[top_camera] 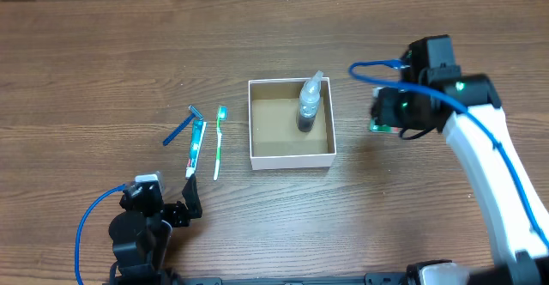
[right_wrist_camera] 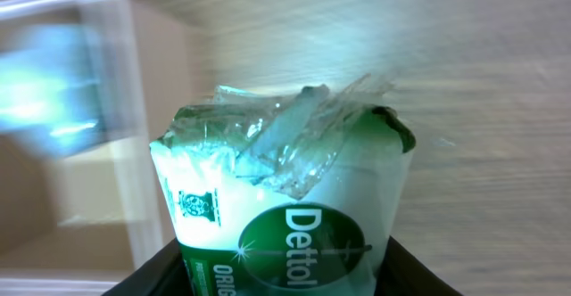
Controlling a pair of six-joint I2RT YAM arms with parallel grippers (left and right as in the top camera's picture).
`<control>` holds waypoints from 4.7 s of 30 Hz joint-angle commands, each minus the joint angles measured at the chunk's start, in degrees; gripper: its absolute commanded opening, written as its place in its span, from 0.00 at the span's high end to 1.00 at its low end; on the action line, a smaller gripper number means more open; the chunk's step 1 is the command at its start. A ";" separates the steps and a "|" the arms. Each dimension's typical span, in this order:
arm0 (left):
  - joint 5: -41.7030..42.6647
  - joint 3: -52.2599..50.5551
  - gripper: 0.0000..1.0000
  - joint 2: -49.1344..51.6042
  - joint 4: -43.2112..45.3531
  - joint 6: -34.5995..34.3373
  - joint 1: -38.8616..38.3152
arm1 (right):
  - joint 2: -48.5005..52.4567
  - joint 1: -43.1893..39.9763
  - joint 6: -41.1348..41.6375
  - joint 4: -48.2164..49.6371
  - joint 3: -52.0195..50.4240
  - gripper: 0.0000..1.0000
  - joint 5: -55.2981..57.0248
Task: Pack container
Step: 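Lower the Dettol soap into the box with the right gripper and release, then reach the left gripper to the blue razor and grasp it, then carry the razor with the left gripper into the box and release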
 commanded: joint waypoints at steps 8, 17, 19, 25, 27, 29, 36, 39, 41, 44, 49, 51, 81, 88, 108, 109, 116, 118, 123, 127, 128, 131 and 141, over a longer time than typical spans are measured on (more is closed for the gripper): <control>0.76 -0.20 0.00 -0.42 0.11 -0.61 -0.37 | 2.99 23.12 -23.21 12.31 0.26 0.62 -1.57; 0.76 -0.20 0.00 -0.42 0.11 -0.61 -0.37 | 13.11 23.23 -28.92 15.85 0.26 0.37 0.39; 0.76 -0.20 0.00 -0.42 0.11 -0.61 -0.37 | 13.49 23.23 -28.85 15.96 0.26 0.36 0.39; 0.76 -0.20 0.00 -0.42 0.11 -0.61 -0.37 | 10.05 23.28 -17.86 11.47 1.81 0.31 -1.25; 0.76 -0.20 0.00 -0.42 0.11 -0.61 -0.37 | 7.39 23.28 -12.76 7.87 2.75 0.31 -1.09; 0.79 -0.20 0.00 -0.42 0.11 -0.61 -0.37 | 3.61 22.43 -5.79 4.76 3.06 0.31 -1.07; 1.49 -0.20 0.00 -0.42 4.76 -4.00 -0.37 | -8.33 4.70 13.55 -1.22 3.06 0.00 -1.18; 3.89 0.28 0.00 -0.42 5.31 -12.13 -0.37 | -8.50 -5.35 14.86 -1.40 2.99 0.00 -4.09; 3.91 1.81 0.00 -0.22 4.35 -16.17 -0.37 | -8.39 -9.40 14.86 -1.70 2.99 0.00 -4.35; 2.60 8.24 0.00 3.65 3.43 -15.67 -0.35 | -8.39 -14.25 14.86 -1.84 2.99 0.00 -4.33; -1.92 30.86 0.00 24.74 -3.50 -7.82 -0.33 | -8.39 -15.74 14.86 -1.81 2.99 0.00 -4.28; -3.78 41.42 0.00 35.19 -9.29 -3.65 -0.33 | -8.39 -15.74 14.86 -1.81 2.99 0.00 -4.28; -18.62 73.16 0.00 102.05 -24.70 18.93 -3.34 | -8.39 -15.74 14.86 -1.81 2.99 0.00 -4.31; -15.54 73.16 0.04 104.85 -23.34 19.34 -4.46 | -8.39 -15.74 14.86 -1.81 2.99 0.00 -4.31; -14.08 73.75 0.73 112.48 -22.80 18.25 -5.64 | -8.39 -15.74 14.86 -1.81 2.99 0.00 -4.31; -13.33 74.25 0.83 112.45 -23.32 18.23 -5.64 | -8.39 -15.74 14.86 -1.81 2.99 0.00 -4.31; -9.25 84.08 0.96 111.38 -32.76 15.85 -5.79 | -8.39 -15.74 14.86 -1.81 2.99 0.00 -4.31; -9.20 88.67 0.96 110.64 -37.38 15.56 -6.47 | -8.39 -15.74 14.86 -1.81 2.99 0.00 -4.31; -4.98 99.95 0.96 105.61 -45.99 13.25 -13.18 | -8.39 -15.74 14.86 -1.81 2.99 0.00 -4.31; -4.59 100.52 0.96 101.72 -45.55 11.93 -21.66 | -8.39 -15.74 14.86 -1.81 2.99 0.00 -4.31; -4.59 100.50 0.96 101.68 -45.07 10.23 -24.59 | -8.39 -15.74 14.86 -1.81 2.99 0.00 -4.31; -5.55 98.60 0.96 102.40 -41.83 7.19 -29.88 | -8.39 -15.74 14.86 -1.81 2.99 0.00 -4.31; -4.81 94.60 0.73 104.59 -42.95 0.24 -34.80 | -8.39 -15.74 14.86 -1.81 2.99 0.00 -4.31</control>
